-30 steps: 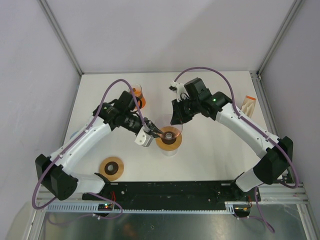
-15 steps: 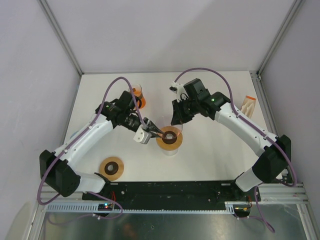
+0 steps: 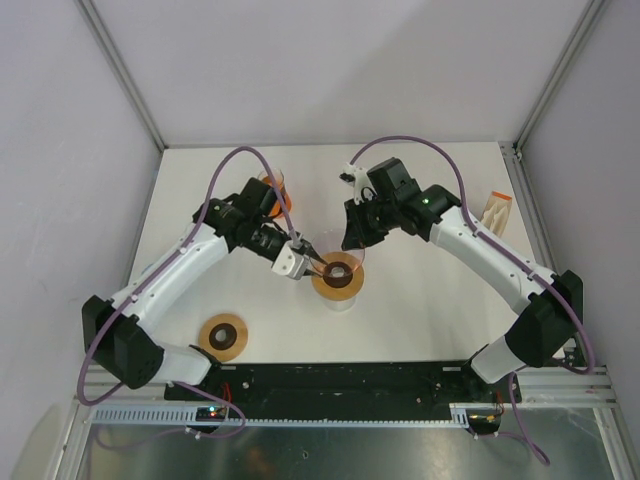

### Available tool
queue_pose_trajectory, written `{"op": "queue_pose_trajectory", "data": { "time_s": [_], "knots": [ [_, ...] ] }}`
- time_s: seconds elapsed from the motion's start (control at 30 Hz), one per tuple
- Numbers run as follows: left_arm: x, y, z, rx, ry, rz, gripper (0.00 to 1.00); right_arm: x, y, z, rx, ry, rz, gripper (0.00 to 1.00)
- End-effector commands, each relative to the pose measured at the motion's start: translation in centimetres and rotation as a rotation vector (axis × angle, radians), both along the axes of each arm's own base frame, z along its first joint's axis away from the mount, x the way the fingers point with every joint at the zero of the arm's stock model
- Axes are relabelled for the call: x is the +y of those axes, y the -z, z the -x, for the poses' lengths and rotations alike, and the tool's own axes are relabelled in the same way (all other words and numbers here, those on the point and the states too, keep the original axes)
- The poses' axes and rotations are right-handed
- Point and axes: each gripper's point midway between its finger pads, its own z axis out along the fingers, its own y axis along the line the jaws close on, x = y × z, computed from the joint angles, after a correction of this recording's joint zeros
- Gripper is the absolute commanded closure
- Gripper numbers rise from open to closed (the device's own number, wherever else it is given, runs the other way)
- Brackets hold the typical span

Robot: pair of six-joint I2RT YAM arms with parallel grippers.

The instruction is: Place the coffee filter in the dripper

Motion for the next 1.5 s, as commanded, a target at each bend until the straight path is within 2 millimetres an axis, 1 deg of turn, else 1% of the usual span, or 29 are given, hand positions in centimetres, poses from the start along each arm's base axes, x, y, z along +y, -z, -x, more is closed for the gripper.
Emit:
{"op": "queue_pose_trajectory", "data": {
  "time_s": [0.0, 0.07, 0.23, 0.37, 0.5, 0.57, 0.67, 0.7, 0.73, 0.8, 1.0, 1.13, 1.2, 1.3, 1.47],
  "knots": [
    [3.2, 4.7, 0.9, 0.198, -0.130, -0.263, 0.61, -0.2, 2.6, 0.2, 0.023, 0.017, 0.062, 1.00],
    [2.9, 3.7, 1.0, 0.189, -0.127, -0.228, 0.55, -0.2, 2.6, 0.2, 0.020, 0.018, 0.064, 1.00],
    [2.3, 1.4, 1.0, 0.182, -0.131, -0.155, 0.47, -0.4, 2.4, 0.1, 0.013, 0.024, 0.070, 1.00],
    [2.1, -0.8, 0.9, 0.177, -0.139, -0.089, 0.46, -0.4, 1.7, -0.1, -0.008, 0.032, 0.061, 1.00],
    [1.8, -3.0, 0.9, 0.196, -0.146, -0.021, 0.45, -0.4, 1.4, -0.1, -0.016, 0.028, 0.065, 1.00],
    [1.8, -4.0, 0.7, 0.217, -0.159, 0.003, 0.44, -0.4, 1.4, -0.2, -0.013, 0.032, 0.070, 1.00],
    [2.0, -4.8, 0.3, 0.247, -0.188, 0.021, 0.43, -0.3, 1.2, -0.3, -0.018, 0.031, 0.069, 1.00],
    [2.2, -4.9, 0.1, 0.253, -0.199, 0.024, 0.43, -0.3, 1.1, -0.4, -0.021, 0.032, 0.068, 1.00],
    [2.3, -5.0, 0.0, 0.256, -0.207, 0.026, 0.42, -0.3, 0.9, -0.5, -0.025, 0.036, 0.069, 0.98],
    [2.5, -5.1, -0.3, 0.252, -0.220, 0.028, 0.42, -0.2, 0.6, -0.6, -0.034, 0.036, 0.069, 0.90],
    [2.9, -4.3, -1.0, 0.260, -0.249, 0.008, 0.41, 0.2, -0.2, -0.8, -0.055, 0.030, 0.068, 0.69],
    [3.0, -4.3, -1.0, 0.258, -0.249, 0.009, 0.41, 0.6, -0.9, -0.8, -0.070, 0.019, 0.060, 0.61],
    [3.0, -4.3, -1.0, 0.256, -0.250, 0.010, 0.40, 0.7, -1.2, -0.9, -0.078, 0.017, 0.058, 0.58],
    [3.1, -4.5, -0.9, 0.249, -0.253, 0.011, 0.40, 0.8, -1.8, -1.0, -0.093, 0.017, 0.054, 0.56],
    [3.4, -4.5, -1.1, 0.240, -0.273, 0.000, 0.40, 0.7, -2.1, -1.1, -0.116, 0.022, 0.082, 0.56]
  ]
}}
